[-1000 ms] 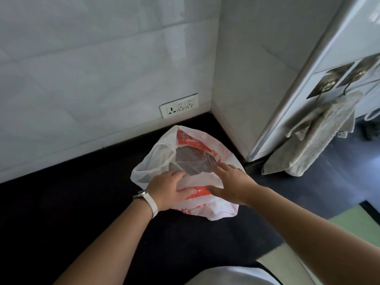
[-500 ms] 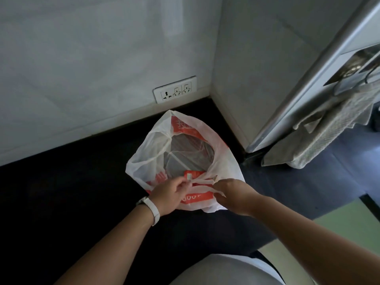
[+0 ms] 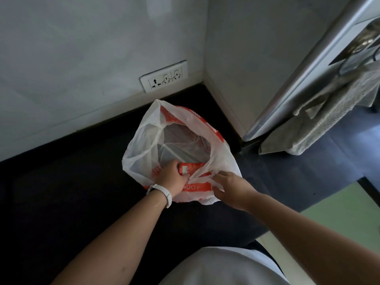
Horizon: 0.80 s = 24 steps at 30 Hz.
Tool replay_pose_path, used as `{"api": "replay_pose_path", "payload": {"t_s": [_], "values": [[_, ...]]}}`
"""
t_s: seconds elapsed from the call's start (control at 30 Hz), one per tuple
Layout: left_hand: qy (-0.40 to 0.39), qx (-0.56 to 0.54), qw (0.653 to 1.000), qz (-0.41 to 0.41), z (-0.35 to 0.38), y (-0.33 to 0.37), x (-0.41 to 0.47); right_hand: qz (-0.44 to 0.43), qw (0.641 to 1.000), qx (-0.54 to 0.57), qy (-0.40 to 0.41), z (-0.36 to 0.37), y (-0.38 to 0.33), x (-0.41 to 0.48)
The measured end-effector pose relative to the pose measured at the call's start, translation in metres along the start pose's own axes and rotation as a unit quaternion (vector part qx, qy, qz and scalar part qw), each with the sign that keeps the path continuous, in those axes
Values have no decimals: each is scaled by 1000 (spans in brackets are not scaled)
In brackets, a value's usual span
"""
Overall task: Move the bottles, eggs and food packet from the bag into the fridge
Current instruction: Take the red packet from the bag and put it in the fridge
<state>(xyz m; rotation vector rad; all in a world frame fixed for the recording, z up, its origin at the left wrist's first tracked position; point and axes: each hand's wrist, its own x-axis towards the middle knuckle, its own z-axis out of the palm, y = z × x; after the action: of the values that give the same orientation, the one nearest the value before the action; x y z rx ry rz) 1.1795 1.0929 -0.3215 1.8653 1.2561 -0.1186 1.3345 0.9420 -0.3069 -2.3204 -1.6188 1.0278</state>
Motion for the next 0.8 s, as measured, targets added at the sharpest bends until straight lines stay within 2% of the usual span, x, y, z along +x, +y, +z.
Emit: {"api": "replay_pose_path", "payload": {"t_s": [0.17, 0.37, 0.6, 0.7, 0.8], "values": [[4, 11, 1000, 3, 2, 2, 2, -13, 1000, 8, 20, 7, 5, 4], [66, 4, 996, 54, -14, 9, -10, -6, 999, 26, 36, 7, 5, 7], [144, -116, 979, 84, -40, 21, -32, -17, 999, 32, 16, -2, -1, 7], [165, -169, 967, 95, -51, 25, -40, -16, 997, 66, 42, -8, -8, 4], [186, -247, 949, 64, -60, 28, -49, -16, 992, 103, 77, -16, -18, 3]]}}
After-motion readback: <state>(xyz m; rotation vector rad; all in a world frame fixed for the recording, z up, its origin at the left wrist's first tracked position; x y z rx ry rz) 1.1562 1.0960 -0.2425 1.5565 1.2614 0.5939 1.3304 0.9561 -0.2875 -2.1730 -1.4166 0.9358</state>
